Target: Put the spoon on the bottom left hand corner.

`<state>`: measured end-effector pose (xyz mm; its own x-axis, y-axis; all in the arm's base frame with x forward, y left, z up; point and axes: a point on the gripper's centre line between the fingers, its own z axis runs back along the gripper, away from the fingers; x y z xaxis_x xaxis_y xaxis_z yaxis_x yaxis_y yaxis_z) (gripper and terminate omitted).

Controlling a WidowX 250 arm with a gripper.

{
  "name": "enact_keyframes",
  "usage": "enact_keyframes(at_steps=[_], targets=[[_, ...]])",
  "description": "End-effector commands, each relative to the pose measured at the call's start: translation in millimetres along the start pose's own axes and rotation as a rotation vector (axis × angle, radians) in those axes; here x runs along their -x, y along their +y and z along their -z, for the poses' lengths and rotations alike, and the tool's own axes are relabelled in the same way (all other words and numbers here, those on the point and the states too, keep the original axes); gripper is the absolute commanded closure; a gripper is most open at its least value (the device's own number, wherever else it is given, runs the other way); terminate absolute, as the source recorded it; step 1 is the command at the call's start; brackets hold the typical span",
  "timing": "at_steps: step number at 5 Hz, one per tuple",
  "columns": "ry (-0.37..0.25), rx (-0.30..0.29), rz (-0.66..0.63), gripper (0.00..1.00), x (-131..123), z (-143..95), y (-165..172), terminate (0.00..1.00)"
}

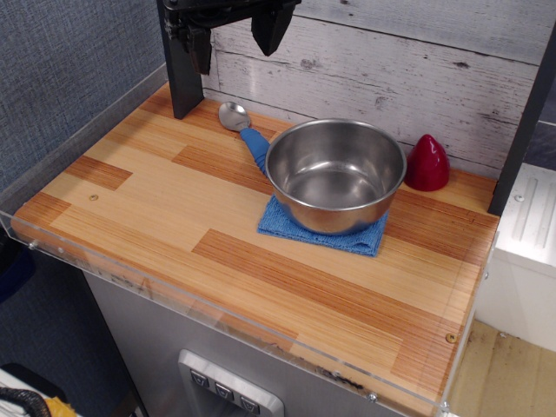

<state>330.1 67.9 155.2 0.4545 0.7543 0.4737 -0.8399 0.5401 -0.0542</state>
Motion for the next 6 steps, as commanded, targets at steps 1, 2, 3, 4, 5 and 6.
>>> enact_keyframes(at_steps=[1,2,3,4,5,6], targets=[[0.0,0.0,0.0,0.0,0,0,0,0.0],[0.055,0.014,-0.045,0.0,-13,18,2,0.0],[0.091,0.026,-0.097,0.0,-19,36,9,0.0],[0.1,0.013,-0.117,0.0,-25,50,13,0.0],[0.119,0.028,-0.137,0.0,-28,70,15,0.0],[0.127,0.043,-0.117,0.0,-25,87,5,0.0]])
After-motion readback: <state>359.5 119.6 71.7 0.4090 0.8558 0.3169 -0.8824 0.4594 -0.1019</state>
